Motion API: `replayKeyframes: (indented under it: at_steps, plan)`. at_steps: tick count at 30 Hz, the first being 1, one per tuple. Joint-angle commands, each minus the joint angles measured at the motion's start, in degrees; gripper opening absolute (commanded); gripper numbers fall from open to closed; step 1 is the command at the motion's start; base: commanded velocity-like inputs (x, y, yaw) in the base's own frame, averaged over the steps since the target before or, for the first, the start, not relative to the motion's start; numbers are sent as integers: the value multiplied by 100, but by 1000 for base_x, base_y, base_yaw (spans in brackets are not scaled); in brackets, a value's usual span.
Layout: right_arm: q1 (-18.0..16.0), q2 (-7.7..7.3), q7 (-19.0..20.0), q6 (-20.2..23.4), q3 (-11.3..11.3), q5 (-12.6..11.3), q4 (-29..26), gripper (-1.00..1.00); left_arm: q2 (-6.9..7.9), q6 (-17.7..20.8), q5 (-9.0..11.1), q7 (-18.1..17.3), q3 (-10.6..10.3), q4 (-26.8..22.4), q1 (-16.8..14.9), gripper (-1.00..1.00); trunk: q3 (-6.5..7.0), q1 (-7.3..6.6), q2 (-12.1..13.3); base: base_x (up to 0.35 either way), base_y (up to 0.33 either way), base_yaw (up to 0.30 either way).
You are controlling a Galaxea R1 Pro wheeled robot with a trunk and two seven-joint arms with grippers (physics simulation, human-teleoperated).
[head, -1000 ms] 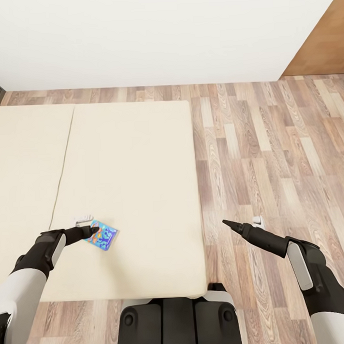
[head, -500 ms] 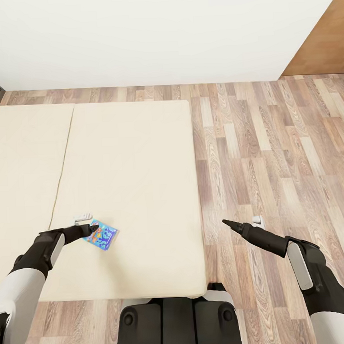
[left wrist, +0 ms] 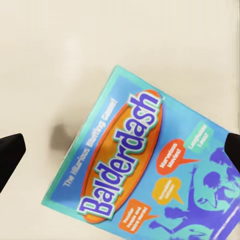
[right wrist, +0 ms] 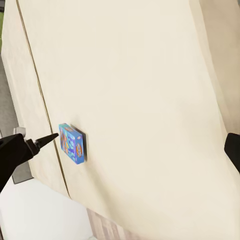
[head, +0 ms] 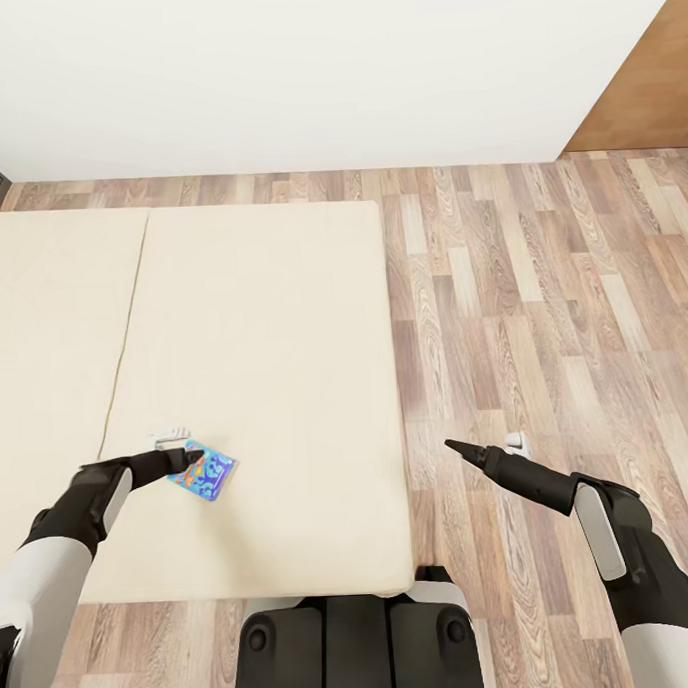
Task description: Put all the toys in the child's room - the three board games (two on the bed and one on the table), the two jigsaw puzzles on the table, and the tennis ball on the table - inside the toy box on the table in the child's room.
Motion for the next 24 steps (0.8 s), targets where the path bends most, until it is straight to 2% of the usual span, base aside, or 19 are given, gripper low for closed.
replayKeyframes:
  at_steps: [1,10,16,24]
  plan:
    - [-3,0,17,28,-7,0,-2,100,-4,26,-28,-57,-21,-7,-2,100,-6,3,-9,0,0,0]
    - [-3,-3,17,29,-7,0,-4,100,-4,-189,-22,-86,-198,98,-2,100,-6,3,-9,0,0,0]
    - [-3,-6,18,29,-7,0,-3,100,2,-263,-26,-90,-217,352,-2,100,-6,3,-9,0,0,0]
    - [-3,-6,18,27,-8,0,-9,100,4,-377,-27,-92,-222,447,-2,100,-6,3,-9,0,0,0]
